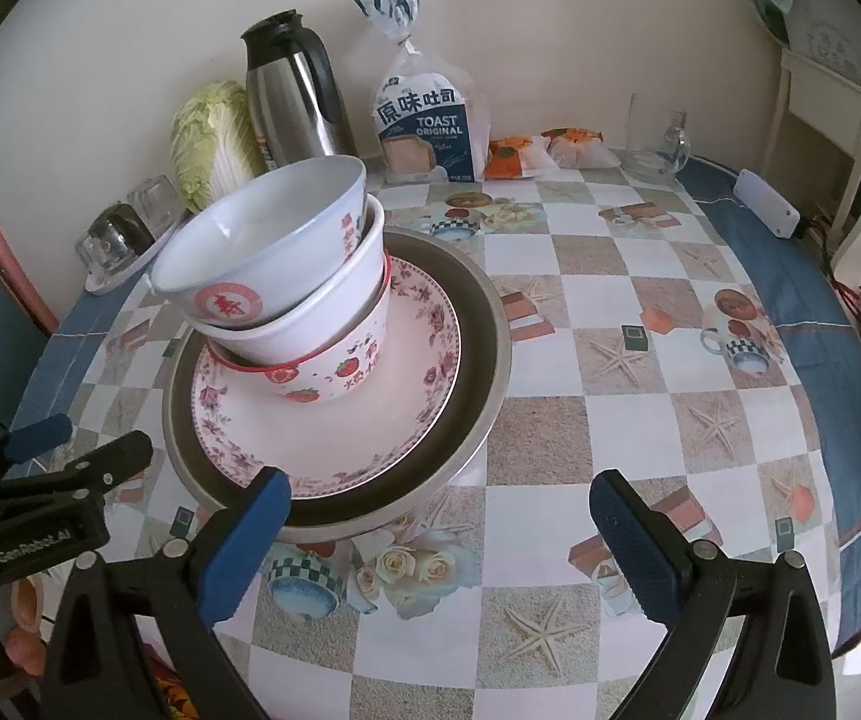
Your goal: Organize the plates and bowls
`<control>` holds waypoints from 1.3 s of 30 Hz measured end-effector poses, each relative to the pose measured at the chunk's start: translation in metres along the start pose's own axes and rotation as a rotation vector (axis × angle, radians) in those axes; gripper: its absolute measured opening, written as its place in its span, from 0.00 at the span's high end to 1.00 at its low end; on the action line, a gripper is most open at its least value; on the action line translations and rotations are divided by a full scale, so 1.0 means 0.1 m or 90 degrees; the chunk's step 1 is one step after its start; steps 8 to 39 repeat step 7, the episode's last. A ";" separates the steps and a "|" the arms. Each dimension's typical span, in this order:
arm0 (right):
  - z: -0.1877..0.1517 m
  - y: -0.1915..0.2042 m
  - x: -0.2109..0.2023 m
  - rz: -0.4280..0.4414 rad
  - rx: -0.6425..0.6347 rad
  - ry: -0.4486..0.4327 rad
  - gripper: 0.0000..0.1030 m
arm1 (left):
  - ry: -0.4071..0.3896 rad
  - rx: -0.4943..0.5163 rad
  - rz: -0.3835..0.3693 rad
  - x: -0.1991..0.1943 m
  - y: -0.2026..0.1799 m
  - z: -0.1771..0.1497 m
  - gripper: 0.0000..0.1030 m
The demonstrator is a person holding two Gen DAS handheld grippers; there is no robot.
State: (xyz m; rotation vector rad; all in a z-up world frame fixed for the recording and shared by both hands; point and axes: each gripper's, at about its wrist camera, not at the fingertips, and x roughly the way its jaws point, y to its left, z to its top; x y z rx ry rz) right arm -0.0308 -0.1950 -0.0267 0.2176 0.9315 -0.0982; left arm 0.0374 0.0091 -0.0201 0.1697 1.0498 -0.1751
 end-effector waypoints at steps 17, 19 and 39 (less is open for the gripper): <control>0.00 -0.01 0.01 -0.001 0.002 0.001 0.01 | -0.013 0.005 0.012 -0.02 0.00 -0.02 0.10; 0.00 -0.01 0.01 -0.001 0.002 0.001 0.01 | -0.013 0.005 0.012 -0.02 0.00 -0.02 0.10; 0.00 -0.01 0.01 -0.001 0.002 0.001 0.01 | -0.013 0.005 0.012 -0.02 0.00 -0.02 0.10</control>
